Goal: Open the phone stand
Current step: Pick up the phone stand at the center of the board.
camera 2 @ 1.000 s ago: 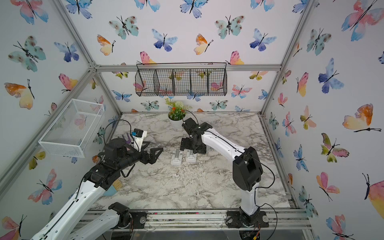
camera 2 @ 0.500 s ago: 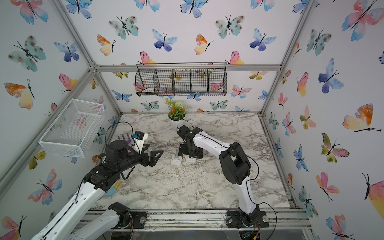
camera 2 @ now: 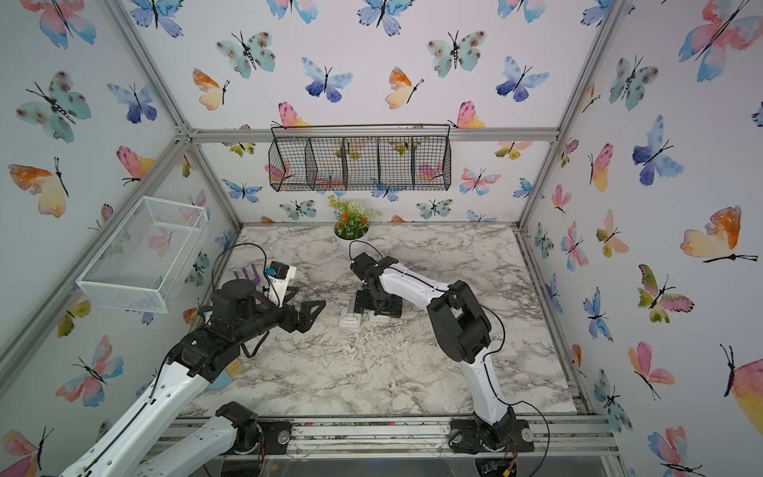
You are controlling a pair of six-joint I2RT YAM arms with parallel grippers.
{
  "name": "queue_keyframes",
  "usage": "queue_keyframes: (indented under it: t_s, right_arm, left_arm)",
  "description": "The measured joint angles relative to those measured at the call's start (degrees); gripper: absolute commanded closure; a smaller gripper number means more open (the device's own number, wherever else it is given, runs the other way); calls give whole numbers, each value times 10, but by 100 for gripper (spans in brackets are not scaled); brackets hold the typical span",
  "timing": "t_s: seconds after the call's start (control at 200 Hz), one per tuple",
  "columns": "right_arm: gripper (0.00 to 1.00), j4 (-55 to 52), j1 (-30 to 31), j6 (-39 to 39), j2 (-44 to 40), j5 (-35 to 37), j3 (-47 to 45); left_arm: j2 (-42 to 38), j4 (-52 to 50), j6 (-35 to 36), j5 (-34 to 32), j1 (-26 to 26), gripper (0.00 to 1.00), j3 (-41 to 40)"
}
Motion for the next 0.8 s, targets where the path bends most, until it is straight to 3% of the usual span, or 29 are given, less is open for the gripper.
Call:
queue_keyframes:
  t_s: [0.185,0.801]
  right_arm:
    - [14,0,0,-1,0,9,0]
    - [18,12,0,-7,10,10,-6]
  left_arm:
    - [0,0,0,-3,-5,2,-4]
    - [-7,0,2,-10,-10,2,-4]
